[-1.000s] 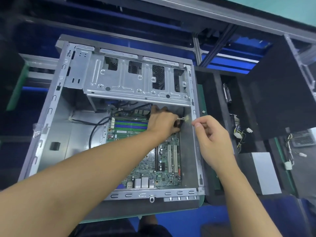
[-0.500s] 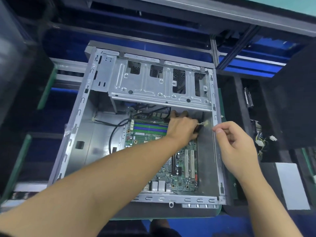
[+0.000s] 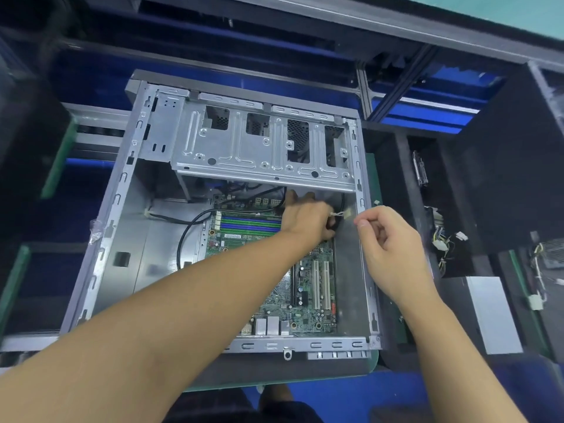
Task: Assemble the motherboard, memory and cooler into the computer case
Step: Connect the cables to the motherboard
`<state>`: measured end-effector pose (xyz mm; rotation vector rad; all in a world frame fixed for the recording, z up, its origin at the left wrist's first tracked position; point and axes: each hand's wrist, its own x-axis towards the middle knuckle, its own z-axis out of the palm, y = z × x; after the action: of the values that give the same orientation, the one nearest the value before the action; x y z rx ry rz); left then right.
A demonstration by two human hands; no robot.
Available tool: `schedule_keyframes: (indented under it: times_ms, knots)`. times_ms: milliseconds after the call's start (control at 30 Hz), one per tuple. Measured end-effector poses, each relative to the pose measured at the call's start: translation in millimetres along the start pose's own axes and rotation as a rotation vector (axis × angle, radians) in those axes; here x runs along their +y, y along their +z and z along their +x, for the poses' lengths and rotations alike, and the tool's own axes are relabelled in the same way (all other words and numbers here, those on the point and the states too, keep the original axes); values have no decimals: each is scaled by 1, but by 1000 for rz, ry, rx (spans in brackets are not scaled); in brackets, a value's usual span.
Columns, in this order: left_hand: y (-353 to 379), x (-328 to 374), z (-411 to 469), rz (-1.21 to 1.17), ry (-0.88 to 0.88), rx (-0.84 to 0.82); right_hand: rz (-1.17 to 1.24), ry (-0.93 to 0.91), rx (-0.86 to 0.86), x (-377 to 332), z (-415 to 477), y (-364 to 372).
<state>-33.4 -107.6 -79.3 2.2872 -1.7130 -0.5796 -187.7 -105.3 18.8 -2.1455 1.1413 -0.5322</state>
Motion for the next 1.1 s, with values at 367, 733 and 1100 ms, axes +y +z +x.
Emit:
schedule_keyframes:
  times_ms: [367,733,1100]
  knots:
    - [2,1,-6,145,77,53,-47,-8,0,1,-5,2]
    - [-39,-36,-35,-32,78,136,-455,-208,12,-30,-16,13]
    - [-105,-140,-88,110,-296,-292,-641,56,-859,-71,3,39]
